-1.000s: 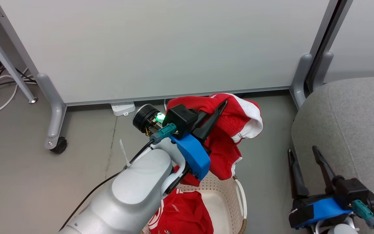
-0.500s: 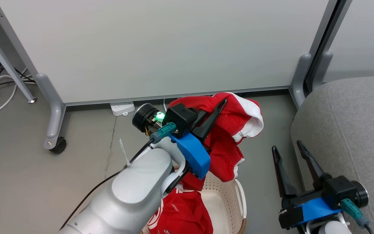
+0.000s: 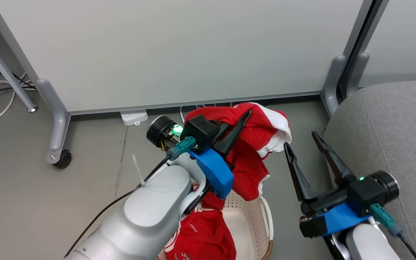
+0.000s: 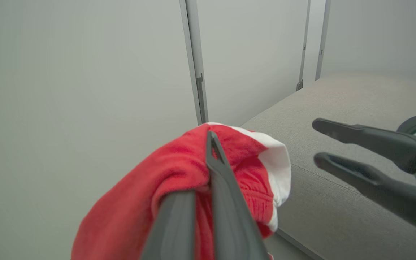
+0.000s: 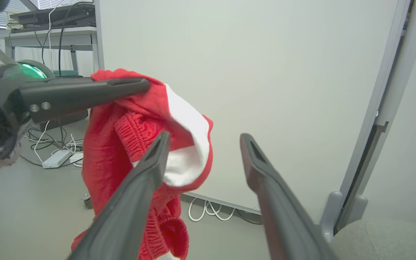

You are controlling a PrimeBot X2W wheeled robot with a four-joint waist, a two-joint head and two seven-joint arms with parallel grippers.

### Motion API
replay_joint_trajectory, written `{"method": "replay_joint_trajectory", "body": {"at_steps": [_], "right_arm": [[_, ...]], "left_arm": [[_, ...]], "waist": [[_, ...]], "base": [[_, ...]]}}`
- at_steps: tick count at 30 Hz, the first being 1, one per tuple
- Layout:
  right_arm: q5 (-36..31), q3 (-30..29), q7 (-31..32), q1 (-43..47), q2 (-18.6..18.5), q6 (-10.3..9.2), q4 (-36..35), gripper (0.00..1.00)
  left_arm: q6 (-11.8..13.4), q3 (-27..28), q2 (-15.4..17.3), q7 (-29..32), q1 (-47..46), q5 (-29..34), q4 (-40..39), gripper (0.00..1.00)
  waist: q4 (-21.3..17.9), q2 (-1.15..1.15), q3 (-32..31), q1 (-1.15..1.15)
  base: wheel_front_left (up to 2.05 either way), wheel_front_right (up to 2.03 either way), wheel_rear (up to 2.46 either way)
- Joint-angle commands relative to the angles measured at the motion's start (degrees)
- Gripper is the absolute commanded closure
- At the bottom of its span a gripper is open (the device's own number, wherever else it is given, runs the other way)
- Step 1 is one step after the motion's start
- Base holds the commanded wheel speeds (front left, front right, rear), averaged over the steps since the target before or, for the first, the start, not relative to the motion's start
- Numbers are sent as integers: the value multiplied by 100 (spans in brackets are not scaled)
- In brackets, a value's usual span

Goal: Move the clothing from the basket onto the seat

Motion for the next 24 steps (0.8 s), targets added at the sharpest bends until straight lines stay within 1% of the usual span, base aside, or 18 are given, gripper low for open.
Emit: {"method": "replay_joint_trajectory", "body": {"at_steps": [1,11,17,24], "right_arm": [[-33,54,-2,-117,-48,-2,46,0],[-61,484,-2,-863,-239,-2,820,0],[48,783,-1,-1250,-350,-2,1316,0],[205,1135,-1,-1652,-403,-2,1704,0]], "left_arm": [[-3,28,18,-18,14,32,-12,100],[8,-117,18,-17,-39,17,-119,100],[39,-192,18,-17,-114,-16,-180,100],[61,-313,18,-18,-145,-64,-251,100]], "waist": [[-3,0,8,0],[34,0,123,0],[81,0,200,0],[115,0,268,0]], "base": [[0,0,0],[0,0,0],[0,0,0],[0,0,0]]}}
